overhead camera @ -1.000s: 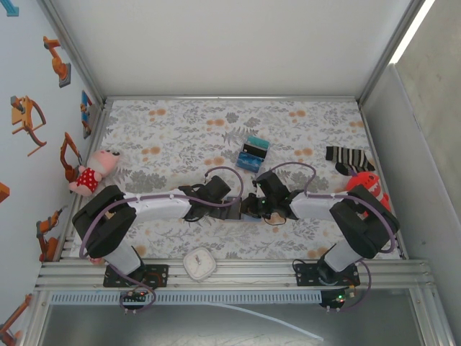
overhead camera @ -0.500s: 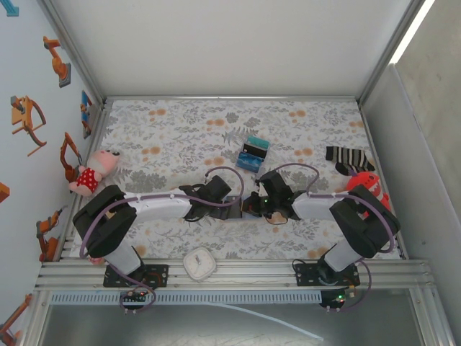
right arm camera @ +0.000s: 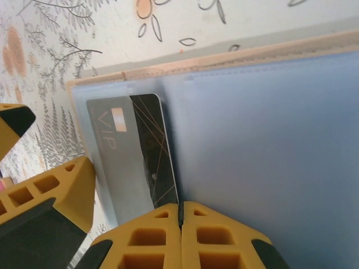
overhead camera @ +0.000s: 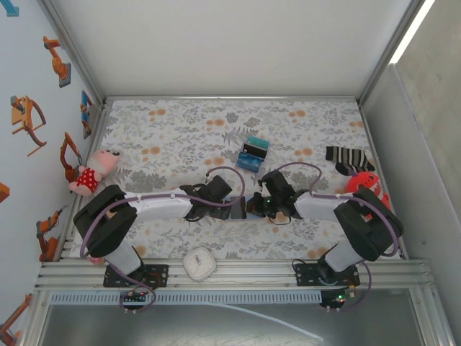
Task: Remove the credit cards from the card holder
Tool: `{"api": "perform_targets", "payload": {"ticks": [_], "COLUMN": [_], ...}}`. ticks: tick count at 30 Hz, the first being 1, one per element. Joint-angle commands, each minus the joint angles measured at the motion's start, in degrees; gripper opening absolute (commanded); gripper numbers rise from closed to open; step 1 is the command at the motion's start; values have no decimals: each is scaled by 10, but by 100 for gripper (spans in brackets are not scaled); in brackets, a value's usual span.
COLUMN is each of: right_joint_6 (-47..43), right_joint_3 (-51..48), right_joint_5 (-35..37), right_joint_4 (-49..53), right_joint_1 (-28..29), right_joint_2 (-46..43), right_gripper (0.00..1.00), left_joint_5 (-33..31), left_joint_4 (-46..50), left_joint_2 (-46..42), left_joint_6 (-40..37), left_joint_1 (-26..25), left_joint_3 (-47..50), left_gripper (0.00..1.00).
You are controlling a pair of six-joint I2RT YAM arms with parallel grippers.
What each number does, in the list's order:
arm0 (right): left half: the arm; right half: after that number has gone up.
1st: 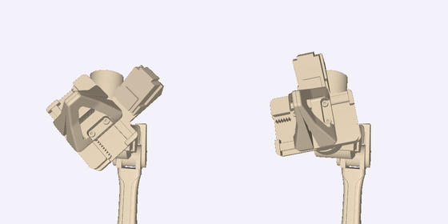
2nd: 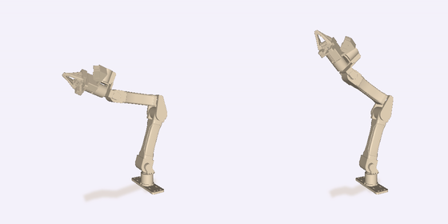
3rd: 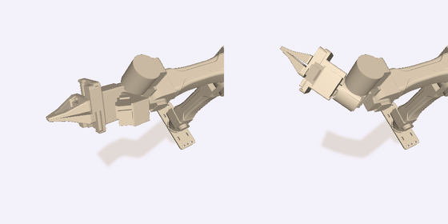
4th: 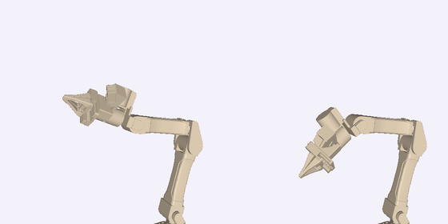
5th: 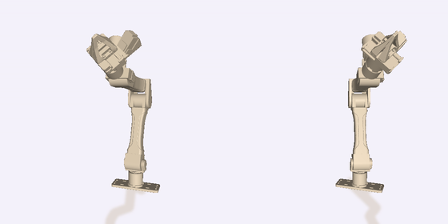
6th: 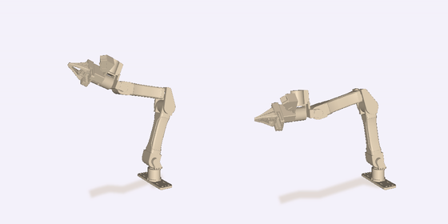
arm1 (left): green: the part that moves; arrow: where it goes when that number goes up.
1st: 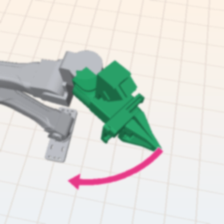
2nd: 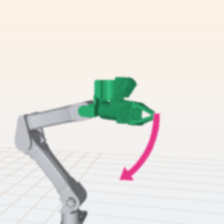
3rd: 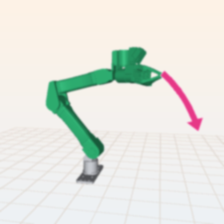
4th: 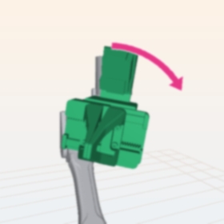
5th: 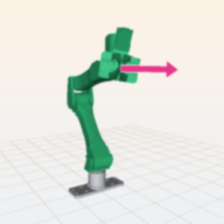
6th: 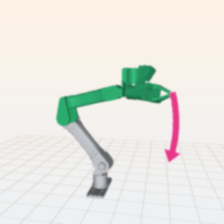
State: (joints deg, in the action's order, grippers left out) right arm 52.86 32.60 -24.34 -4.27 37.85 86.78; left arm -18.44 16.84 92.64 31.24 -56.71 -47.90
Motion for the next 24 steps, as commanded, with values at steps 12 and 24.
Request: {"api": "perform_targets", "payload": {"ticks": [12, 24], "right_joint_6": [-14, -7], "right_joint_3": [19, 14], "right_joint_5": [19, 20], "right_joint_4": [23, 25], "right_joint_1": [-5, -5], "right_joint_2": [-18, -26], "right_gripper": [0, 0], "left_joint_5": [-26, -9], "left_joint_4": [45, 24], "left_joint_2": [-11, 30], "left_joint_6": [-53, -83], "left_joint_1": [-5, -14], "left_joint_3": [-41, -63], "left_gripper": [97, 97]}}
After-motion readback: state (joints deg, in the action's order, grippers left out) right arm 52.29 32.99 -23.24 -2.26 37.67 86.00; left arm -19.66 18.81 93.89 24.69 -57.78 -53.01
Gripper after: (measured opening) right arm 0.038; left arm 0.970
